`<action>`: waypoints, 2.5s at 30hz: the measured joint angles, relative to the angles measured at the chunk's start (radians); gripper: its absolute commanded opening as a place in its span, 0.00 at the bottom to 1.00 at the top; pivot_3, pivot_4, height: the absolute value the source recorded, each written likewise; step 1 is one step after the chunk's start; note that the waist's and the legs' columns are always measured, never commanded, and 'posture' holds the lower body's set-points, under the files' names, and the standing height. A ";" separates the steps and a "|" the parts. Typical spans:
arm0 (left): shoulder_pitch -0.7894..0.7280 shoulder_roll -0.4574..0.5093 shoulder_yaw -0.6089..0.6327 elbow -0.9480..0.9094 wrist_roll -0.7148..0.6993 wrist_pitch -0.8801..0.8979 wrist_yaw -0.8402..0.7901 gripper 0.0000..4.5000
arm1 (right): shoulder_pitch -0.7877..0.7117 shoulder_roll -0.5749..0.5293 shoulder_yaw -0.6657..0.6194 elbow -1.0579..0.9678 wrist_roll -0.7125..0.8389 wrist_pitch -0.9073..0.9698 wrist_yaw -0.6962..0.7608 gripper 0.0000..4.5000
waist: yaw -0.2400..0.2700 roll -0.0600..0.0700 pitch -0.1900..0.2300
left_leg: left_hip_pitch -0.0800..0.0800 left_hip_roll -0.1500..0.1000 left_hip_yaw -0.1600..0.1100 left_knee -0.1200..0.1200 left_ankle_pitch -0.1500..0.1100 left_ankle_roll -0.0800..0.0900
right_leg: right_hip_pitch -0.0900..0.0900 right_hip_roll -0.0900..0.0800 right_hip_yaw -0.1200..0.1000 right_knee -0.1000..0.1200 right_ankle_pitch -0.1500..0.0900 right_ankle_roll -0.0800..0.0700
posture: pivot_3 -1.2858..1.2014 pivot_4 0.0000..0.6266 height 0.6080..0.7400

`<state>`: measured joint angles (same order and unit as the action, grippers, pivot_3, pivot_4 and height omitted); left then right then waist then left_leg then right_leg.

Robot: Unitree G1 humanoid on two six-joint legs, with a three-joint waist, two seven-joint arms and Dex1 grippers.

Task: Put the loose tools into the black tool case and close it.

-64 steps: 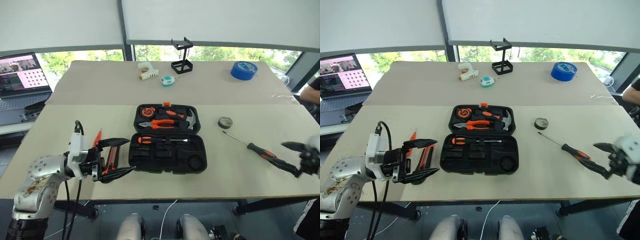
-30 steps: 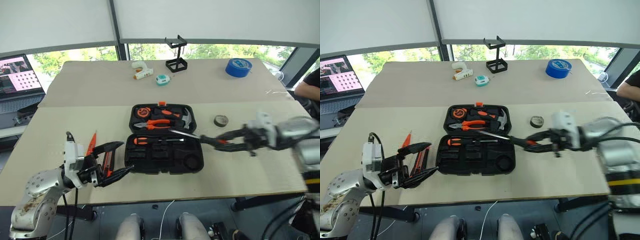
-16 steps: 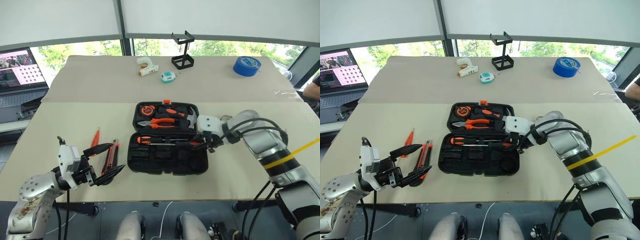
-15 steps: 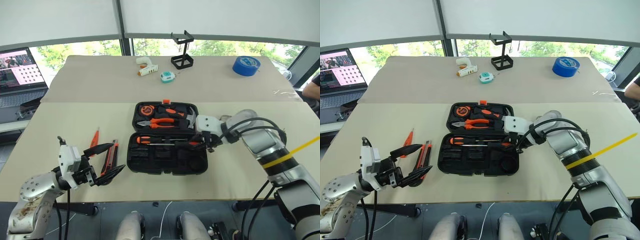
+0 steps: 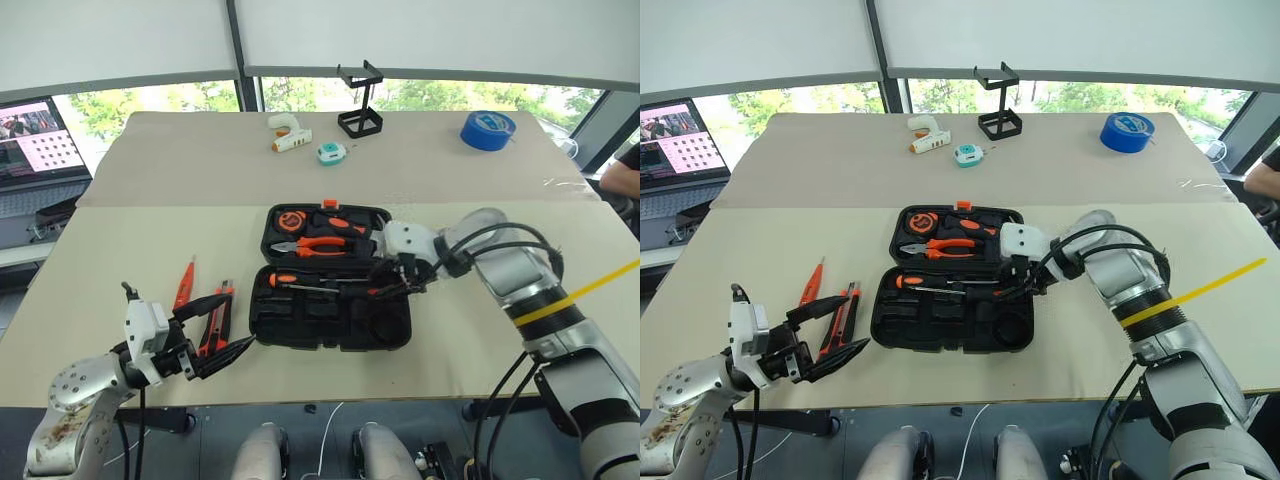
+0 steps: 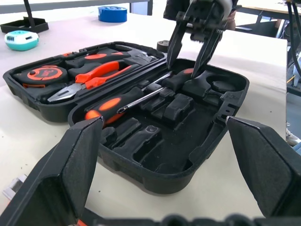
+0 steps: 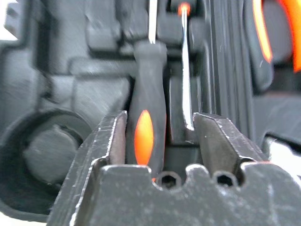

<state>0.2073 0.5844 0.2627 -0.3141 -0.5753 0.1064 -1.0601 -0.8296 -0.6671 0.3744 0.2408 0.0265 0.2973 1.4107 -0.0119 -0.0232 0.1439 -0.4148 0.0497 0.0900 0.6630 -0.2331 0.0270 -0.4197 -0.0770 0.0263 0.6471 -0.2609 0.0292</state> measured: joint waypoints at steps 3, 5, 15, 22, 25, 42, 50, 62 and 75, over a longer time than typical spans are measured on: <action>0.014 0.000 0.000 0.000 0.000 -0.002 0.003 1.00 | 0.000 -0.027 -0.053 0.027 0.050 -0.040 0.042 0.42 | 0.001 0.000 0.000 | 0.000 0.000 0.000 0.000 0.000 0.000 | 0.000 0.000 0.000 0.000 0.000 0.000 | 0.52 0.24 1.00; 0.022 -0.001 0.000 0.000 0.001 -0.005 0.008 1.00 | 0.002 -0.019 -0.092 0.023 0.095 -0.057 0.053 0.26 | 0.000 0.000 0.000 | 0.000 0.000 0.000 0.000 0.000 0.000 | 0.000 0.000 0.000 0.000 0.000 0.000 | 0.52 0.24 1.00; 0.013 0.001 -0.001 0.003 0.003 -0.010 0.010 1.00 | 0.050 0.149 -0.059 0.118 0.063 -0.147 -0.044 0.01 | 0.003 -0.001 0.000 | 0.000 0.000 0.000 0.001 0.000 -0.001 | 0.000 0.000 0.000 0.000 0.000 -0.001 | 0.52 0.24 1.00; 0.026 0.007 -0.003 0.003 0.017 -0.010 0.012 1.00 | 0.043 0.193 -0.048 0.202 0.036 -0.226 -0.069 0.01 | -0.006 -0.002 -0.001 | 0.003 0.001 0.001 0.001 0.000 -0.001 | 0.001 0.001 0.000 0.001 0.001 -0.001 | 0.52 0.24 1.00; 0.029 0.007 -0.003 0.003 0.022 -0.010 0.019 1.00 | 0.032 0.199 -0.036 0.218 0.021 -0.244 -0.069 0.01 | -0.006 -0.002 -0.001 | 0.007 0.002 0.001 0.001 0.000 -0.001 | 0.005 0.001 0.000 0.001 0.001 -0.001 | 0.52 0.24 1.00; 0.184 0.014 0.258 0.004 -0.056 0.035 0.140 1.00 | 0.158 0.098 -0.228 0.003 0.216 -0.176 -0.024 0.34 | -0.003 -0.004 -0.002 | 0.009 0.003 -0.002 -0.002 -0.001 0.000 | 0.010 -0.003 -0.003 -0.003 0.000 -0.002 | 0.52 0.24 1.00; 0.368 0.029 0.546 0.145 -0.077 0.127 0.215 1.00 | 0.520 -0.011 -0.503 -0.139 0.406 -0.235 0.001 0.95 | -0.001 -0.005 -0.001 | 0.011 0.003 -0.004 -0.002 -0.001 0.000 | 0.014 -0.005 -0.008 -0.006 -0.001 -0.004 | 0.52 0.24 1.00; 0.280 0.130 0.535 0.021 -0.147 0.453 0.353 1.00 | 0.648 -0.013 -0.616 -0.153 0.500 -0.393 0.001 0.99 | 0.004 -0.006 -0.001 | 0.013 0.003 -0.005 -0.002 0.000 -0.001 | 0.016 -0.003 -0.008 -0.003 -0.001 -0.004 | 0.52 0.24 1.00; -0.328 0.129 0.124 0.017 -0.136 0.992 0.846 1.00 | 0.529 0.072 -0.517 -0.373 0.610 -0.195 -0.169 0.99 | 0.000 -0.009 0.001 | 0.011 0.001 -0.007 -0.002 -0.002 -0.005 | 0.014 -0.001 -0.007 -0.003 -0.001 -0.003 | 0.52 0.24 1.00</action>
<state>-0.1211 0.7132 0.3872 -0.2970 -0.7114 1.0985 -0.2136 -0.3005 -0.5953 -0.1425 -0.1325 0.6360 0.1025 1.2416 -0.0120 -0.0324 0.1444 -0.4042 0.0510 0.0835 0.6609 -0.2348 0.0223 -0.4061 -0.0781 0.0194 0.6439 -0.2615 0.0263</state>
